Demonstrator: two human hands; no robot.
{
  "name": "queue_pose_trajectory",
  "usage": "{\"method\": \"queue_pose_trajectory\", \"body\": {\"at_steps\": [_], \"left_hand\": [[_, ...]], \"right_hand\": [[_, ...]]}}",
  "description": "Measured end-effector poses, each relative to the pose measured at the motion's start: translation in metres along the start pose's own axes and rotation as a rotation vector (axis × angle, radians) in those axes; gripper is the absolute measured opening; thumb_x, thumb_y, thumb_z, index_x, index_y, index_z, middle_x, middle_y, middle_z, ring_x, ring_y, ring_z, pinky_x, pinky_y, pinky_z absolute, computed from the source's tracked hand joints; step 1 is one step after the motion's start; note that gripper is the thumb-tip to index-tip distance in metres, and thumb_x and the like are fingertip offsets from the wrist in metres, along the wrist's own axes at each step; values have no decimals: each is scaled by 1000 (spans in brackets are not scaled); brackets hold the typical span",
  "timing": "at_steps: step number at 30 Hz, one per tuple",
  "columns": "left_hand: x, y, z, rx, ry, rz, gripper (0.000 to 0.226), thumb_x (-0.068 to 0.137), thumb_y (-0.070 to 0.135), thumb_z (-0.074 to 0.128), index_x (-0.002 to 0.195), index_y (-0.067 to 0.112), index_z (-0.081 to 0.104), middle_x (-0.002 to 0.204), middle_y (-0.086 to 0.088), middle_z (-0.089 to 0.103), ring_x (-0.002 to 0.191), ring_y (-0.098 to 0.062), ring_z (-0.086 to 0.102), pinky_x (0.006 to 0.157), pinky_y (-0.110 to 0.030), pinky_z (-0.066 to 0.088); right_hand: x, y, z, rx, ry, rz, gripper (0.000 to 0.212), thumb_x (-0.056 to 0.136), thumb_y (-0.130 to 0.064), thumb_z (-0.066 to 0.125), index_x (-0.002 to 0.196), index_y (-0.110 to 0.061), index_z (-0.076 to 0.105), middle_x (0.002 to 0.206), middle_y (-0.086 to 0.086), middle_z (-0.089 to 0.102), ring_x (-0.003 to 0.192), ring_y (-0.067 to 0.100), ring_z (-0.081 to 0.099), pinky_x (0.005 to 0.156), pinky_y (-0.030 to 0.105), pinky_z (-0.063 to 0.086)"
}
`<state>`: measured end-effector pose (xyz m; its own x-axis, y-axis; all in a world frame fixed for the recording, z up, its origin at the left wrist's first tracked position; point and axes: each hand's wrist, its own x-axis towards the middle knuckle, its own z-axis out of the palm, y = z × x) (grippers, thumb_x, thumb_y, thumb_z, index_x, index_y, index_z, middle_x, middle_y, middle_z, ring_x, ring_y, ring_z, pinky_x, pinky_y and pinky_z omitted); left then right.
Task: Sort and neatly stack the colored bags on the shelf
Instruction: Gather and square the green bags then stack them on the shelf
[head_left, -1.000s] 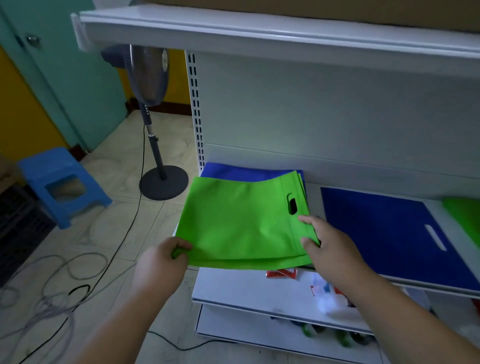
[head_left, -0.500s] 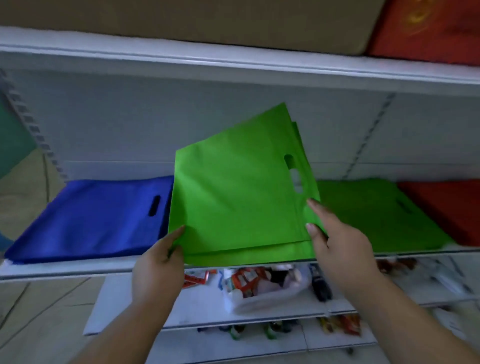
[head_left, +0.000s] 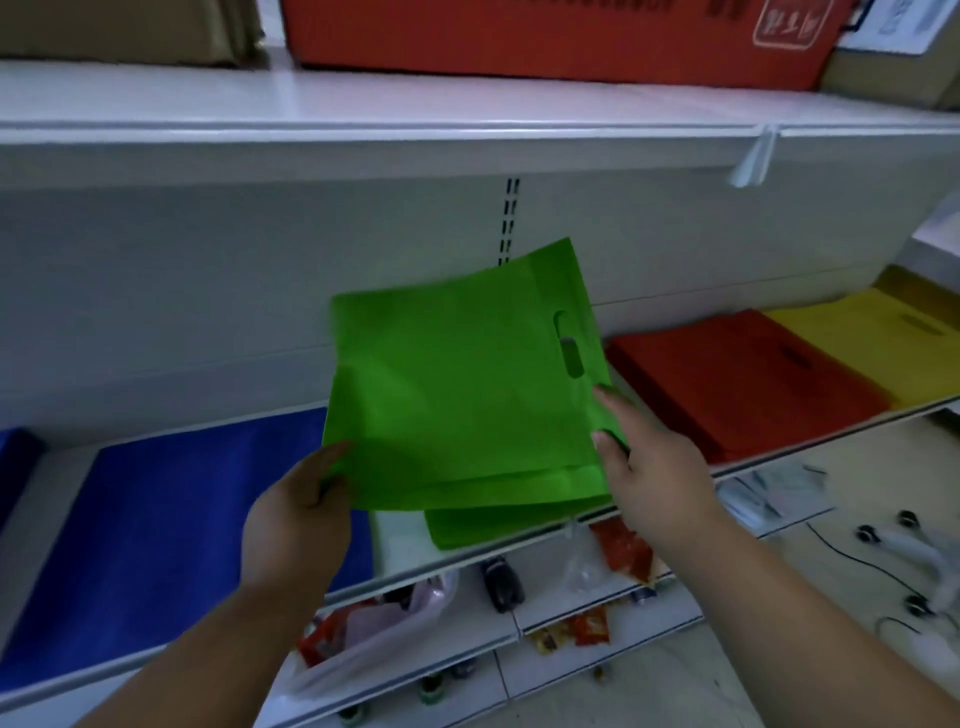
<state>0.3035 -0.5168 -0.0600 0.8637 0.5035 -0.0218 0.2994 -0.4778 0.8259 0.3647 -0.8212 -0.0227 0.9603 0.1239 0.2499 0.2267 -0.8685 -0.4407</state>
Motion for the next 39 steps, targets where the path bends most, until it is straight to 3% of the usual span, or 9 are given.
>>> {"method": "queue_pose_trajectory", "body": {"at_steps": [4, 6, 8, 10, 13, 18, 24, 35, 39], "left_hand": [[-1, 21, 31, 53, 33, -11, 44, 93, 13, 52, 129, 35, 60, 68, 1, 67, 57, -25, 61, 55, -37, 49], [-6, 28, 47, 84, 56, -9, 42, 93, 14, 51, 129, 35, 60, 87, -5, 72, 70, -29, 65, 62, -41, 54], [-15, 33, 63, 140, 112, -19, 42, 93, 13, 51, 128, 34, 61, 114, -12, 70, 78, -33, 65, 67, -42, 54], [-25, 41, 77, 214, 153, -60, 39, 93, 13, 51, 126, 30, 63, 108, -10, 71, 72, -26, 63, 63, -36, 51], [-40, 49, 93, 373, 123, -107, 34, 95, 20, 47, 121, 32, 65, 82, 0, 67, 65, -18, 58, 56, -30, 42], [-52, 58, 106, 617, 117, -65, 34, 94, 23, 47, 123, 28, 63, 111, -2, 62, 84, -22, 60, 63, -29, 37], [-58, 58, 115, 806, 32, -36, 33, 92, 26, 47, 120, 32, 63, 103, 7, 54, 76, -16, 54, 58, -28, 41], [-58, 53, 117, 918, 74, -9, 23, 92, 30, 51, 110, 28, 65, 99, 0, 47, 75, -23, 55, 55, -31, 39], [-69, 44, 98, 814, 143, 108, 31, 86, 38, 65, 114, 26, 66, 94, -4, 48, 65, -27, 56, 53, -31, 45]], "right_hand": [[28, 33, -4, -8, -104, -15, 53, 101, -33, 47, 151, -32, 30, 63, -12, 47, 52, 5, 40, 48, 26, 25], [40, 52, -3, 32, -155, -24, 54, 100, -34, 48, 151, -32, 29, 97, -3, 67, 75, 15, 60, 61, 25, 36], [51, 71, -4, 76, -203, -55, 54, 100, -32, 50, 151, -30, 31, 132, 4, 60, 108, 22, 61, 79, 26, 43], [57, 85, -6, 131, -256, -83, 55, 99, -30, 53, 150, -30, 33, 144, 3, 51, 126, 22, 52, 96, 29, 43], [63, 101, -7, 159, -328, -94, 55, 97, -25, 58, 148, -27, 37, 145, 4, 48, 131, 23, 47, 101, 28, 38], [70, 119, -4, 45, -406, -118, 50, 96, -29, 59, 143, -20, 46, 140, 5, 53, 127, 22, 50, 101, 31, 40], [68, 125, -5, -152, -451, -190, 35, 100, -33, 49, 130, -14, 53, 123, 7, 60, 109, 25, 57, 87, 36, 49], [69, 110, -14, -315, -419, -274, 36, 95, -41, 54, 121, -17, 52, 113, 4, 57, 96, 23, 59, 72, 31, 47], [58, 71, -16, -268, -384, -341, 48, 95, -46, 52, 133, -18, 45, 127, 5, 52, 109, 23, 55, 87, 33, 48]]}}
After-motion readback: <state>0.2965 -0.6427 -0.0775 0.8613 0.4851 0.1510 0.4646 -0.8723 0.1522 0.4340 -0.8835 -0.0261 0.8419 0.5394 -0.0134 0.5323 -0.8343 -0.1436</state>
